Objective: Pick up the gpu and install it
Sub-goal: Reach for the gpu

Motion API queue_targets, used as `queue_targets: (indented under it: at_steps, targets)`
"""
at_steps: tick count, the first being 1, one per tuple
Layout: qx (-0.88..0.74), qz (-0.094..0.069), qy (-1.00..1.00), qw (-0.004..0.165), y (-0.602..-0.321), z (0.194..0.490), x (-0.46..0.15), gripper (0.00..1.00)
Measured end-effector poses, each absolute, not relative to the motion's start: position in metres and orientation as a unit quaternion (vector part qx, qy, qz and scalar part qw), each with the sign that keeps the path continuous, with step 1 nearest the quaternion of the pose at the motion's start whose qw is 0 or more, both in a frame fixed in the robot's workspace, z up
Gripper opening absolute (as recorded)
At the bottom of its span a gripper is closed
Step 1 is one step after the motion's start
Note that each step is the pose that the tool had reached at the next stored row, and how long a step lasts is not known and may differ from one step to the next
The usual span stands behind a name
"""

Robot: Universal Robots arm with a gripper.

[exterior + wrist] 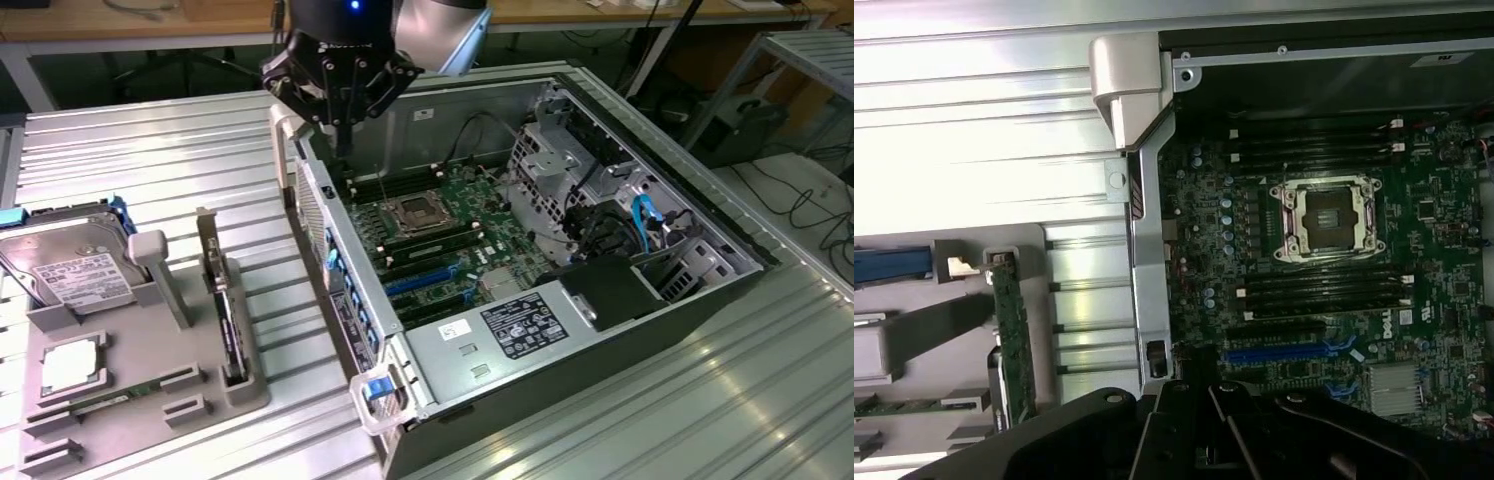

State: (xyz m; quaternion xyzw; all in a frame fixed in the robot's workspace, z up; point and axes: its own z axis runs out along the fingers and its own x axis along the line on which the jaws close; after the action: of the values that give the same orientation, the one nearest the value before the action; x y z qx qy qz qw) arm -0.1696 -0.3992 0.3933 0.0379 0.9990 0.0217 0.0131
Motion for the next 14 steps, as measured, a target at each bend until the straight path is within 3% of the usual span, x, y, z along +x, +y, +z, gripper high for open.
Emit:
queue_targets:
  at_steps: [14]
  targets:
    - [0.038, 0.022, 0.999, 0.013, -0.3994, 0.3933, -0.1786, 0.11]
